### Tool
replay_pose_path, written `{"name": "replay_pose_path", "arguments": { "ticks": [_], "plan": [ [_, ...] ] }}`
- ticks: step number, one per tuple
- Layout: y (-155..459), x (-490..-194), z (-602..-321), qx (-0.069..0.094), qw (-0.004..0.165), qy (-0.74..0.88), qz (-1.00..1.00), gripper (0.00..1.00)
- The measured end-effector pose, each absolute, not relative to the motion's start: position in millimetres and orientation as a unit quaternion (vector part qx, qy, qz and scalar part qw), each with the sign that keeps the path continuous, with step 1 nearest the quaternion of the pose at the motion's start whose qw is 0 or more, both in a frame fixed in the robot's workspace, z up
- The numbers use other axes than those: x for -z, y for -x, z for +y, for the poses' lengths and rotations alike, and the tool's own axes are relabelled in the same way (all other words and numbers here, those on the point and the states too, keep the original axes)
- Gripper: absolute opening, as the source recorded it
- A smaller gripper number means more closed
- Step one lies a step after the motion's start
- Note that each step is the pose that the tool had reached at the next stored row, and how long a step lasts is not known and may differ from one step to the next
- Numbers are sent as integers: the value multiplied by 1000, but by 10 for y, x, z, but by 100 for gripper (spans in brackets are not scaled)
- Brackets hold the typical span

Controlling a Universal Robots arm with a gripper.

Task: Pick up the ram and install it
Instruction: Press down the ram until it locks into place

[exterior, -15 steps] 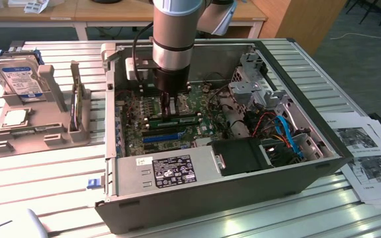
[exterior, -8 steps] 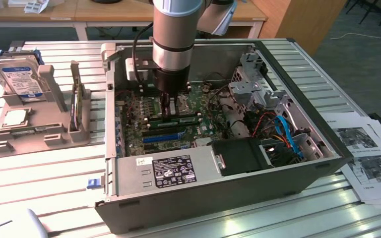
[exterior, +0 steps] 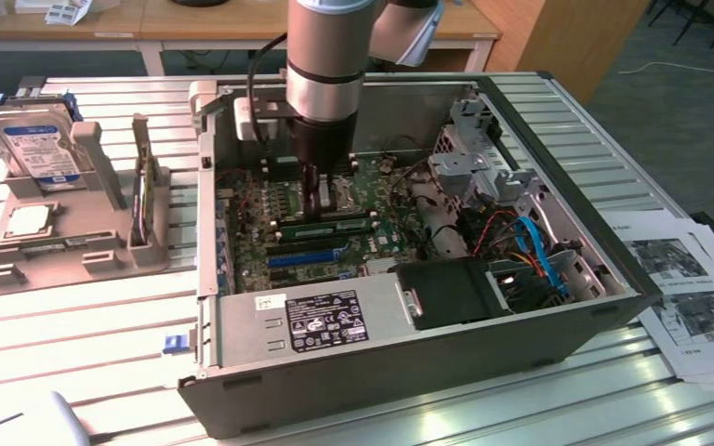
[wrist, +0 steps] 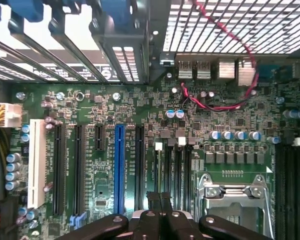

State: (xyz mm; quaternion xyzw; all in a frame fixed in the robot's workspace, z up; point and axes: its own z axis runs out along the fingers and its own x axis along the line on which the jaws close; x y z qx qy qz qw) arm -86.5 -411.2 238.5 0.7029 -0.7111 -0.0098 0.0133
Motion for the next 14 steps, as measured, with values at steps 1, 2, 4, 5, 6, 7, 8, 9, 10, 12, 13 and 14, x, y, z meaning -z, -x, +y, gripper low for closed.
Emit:
{"name": "replay_pose_path", "arguments": {
  "ticks": [1, 2, 4, 5, 6, 7, 8, 9, 10, 12, 13, 14],
  "plan": [
    [866, -2425, -4112, 10, 13, -703, -711, 10],
    [866, -2462, -4112, 10, 13, -703, -711, 10],
    [866, -2539, -4112, 10, 13, -703, -711, 10],
    [866, -2576, -4112, 10, 13, -703, -711, 10],
    [866, -2615, -4112, 10, 13, -703, -711, 10],
    [866, -2656, -4112, 10, 13, -703, -711, 10],
    [866, -2700, -4112, 10, 13, -703, -711, 10],
    [866, -2741, -4113, 10, 13, -703, -711, 10],
    [866, -2782, -4112, 10, 13, -703, -711, 10],
    [866, -2861, -4112, 10, 13, -703, -711, 10],
    [866, -2899, -4112, 10, 13, -703, -711, 10],
    [866, -2943, -4112, 10, 13, -703, -711, 10]
  ]
}}
